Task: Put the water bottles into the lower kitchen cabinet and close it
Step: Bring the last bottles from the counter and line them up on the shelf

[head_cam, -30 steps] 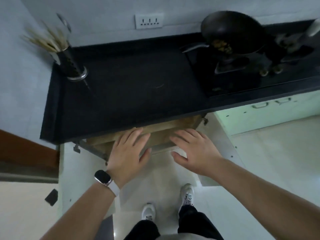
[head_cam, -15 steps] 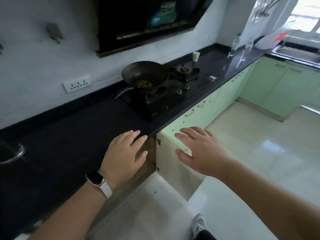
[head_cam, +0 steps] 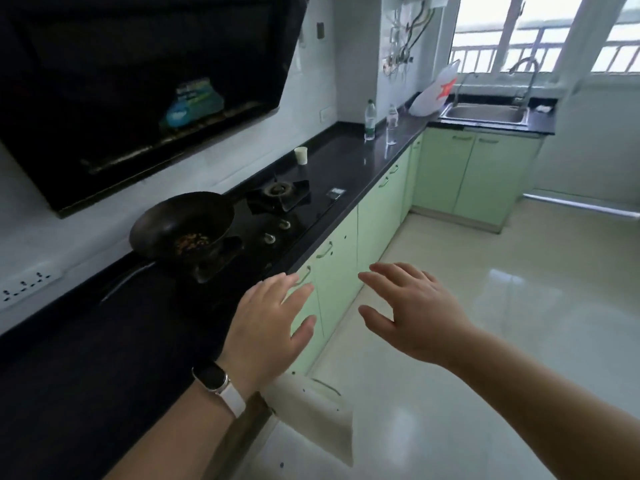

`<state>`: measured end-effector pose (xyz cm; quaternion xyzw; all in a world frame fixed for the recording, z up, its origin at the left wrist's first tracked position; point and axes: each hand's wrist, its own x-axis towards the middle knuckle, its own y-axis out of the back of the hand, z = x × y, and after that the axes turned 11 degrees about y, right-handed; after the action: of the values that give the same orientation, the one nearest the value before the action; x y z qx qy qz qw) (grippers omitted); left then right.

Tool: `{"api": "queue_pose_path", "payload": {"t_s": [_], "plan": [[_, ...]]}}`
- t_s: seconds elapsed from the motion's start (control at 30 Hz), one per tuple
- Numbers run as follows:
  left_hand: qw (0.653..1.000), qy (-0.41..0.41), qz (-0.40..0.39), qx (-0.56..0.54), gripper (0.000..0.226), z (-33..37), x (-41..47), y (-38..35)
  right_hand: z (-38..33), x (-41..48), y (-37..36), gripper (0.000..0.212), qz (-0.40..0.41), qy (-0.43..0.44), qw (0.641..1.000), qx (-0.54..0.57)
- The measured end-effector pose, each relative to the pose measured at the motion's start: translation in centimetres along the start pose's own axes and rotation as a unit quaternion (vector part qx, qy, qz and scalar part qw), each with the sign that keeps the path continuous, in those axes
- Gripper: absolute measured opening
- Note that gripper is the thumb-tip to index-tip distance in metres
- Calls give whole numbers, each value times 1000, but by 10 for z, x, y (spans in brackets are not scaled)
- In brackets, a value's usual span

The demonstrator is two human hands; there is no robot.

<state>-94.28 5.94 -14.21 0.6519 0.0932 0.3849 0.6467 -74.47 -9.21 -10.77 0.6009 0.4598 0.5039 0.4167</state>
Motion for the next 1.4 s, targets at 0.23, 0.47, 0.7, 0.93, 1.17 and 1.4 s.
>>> {"api": "queue_pose_path", "payload": {"t_s": [0.23,0.47,0.7,0.93,1.17,1.4], "plan": [[997,-67,14,-27,48,114,107,-53,144,-23,34,61,34,-63,997,-12],[992,-115,22,-53,46,189,174,-95,242,-38,53,60,54,-104,993,-25],[988,-148,2,-43,50,212,236,-122,293,-25,54,60,61,-135,988,-33],[987,-151,-8,-56,52,206,316,-175,350,29,38,60,33,-140,988,-47],[983,-163,-8,-83,52,181,436,-236,427,132,22,58,27,-159,984,-73],[984,-157,-7,-82,51,138,550,-269,489,242,10,56,43,-148,984,-90]]}}
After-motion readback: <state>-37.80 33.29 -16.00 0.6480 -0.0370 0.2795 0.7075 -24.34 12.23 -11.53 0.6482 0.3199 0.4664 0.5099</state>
